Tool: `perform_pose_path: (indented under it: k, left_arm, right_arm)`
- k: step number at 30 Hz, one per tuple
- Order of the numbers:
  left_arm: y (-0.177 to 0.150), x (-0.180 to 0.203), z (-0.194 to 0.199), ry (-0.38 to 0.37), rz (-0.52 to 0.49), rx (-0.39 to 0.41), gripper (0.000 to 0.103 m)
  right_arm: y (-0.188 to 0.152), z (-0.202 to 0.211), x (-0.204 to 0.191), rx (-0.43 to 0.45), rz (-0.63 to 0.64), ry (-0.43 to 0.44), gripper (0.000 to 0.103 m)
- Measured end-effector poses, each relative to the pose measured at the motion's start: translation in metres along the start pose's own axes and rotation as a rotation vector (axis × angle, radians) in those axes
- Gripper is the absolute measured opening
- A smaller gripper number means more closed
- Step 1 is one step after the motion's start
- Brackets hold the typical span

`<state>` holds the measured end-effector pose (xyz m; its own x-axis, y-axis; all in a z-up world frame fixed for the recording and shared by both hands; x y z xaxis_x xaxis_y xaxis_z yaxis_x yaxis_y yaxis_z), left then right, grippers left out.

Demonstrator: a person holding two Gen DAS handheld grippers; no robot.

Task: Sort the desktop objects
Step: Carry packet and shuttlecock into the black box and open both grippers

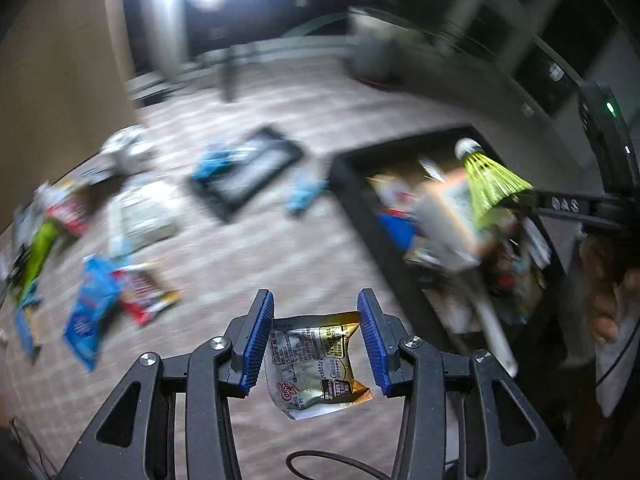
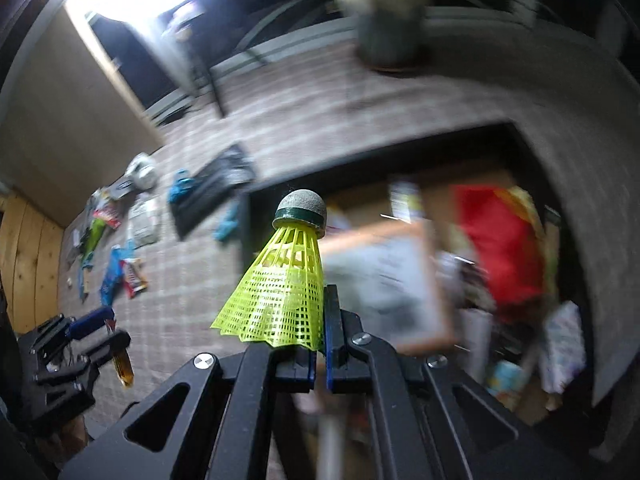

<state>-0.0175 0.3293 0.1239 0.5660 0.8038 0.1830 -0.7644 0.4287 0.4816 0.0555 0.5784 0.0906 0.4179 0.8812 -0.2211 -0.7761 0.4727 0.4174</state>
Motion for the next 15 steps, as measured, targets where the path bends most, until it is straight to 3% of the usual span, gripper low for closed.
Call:
perform_pose_path:
  k: [9, 15]
  left_arm:
    - [-0.004, 0.125, -0.025, -0.148, -0.195, -0.061, 0.041]
    - [-0.009, 0.181, -0.032, -0.192, -0.284, -0.087, 0.041]
  right_arm:
    - [-0.041, 0.031, 0.095, 0.007, -0.147, -0.089, 0.003]
    - [-0.053, 0.041, 0.124, 0.008, -0.192, -0.121, 0.004]
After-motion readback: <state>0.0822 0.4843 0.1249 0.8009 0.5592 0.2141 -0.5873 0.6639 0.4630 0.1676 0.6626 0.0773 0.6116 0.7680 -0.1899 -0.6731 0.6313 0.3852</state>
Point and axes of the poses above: each gripper's, at about its wrist camera, not at the fingertips, and z roughly against the way its jaws point, x to its right, y to its top, the point moved 1 cm from there along -z, roughly the way its jaws point, and after that the axes turned 5 degrees about x, right-handed, at the moved point
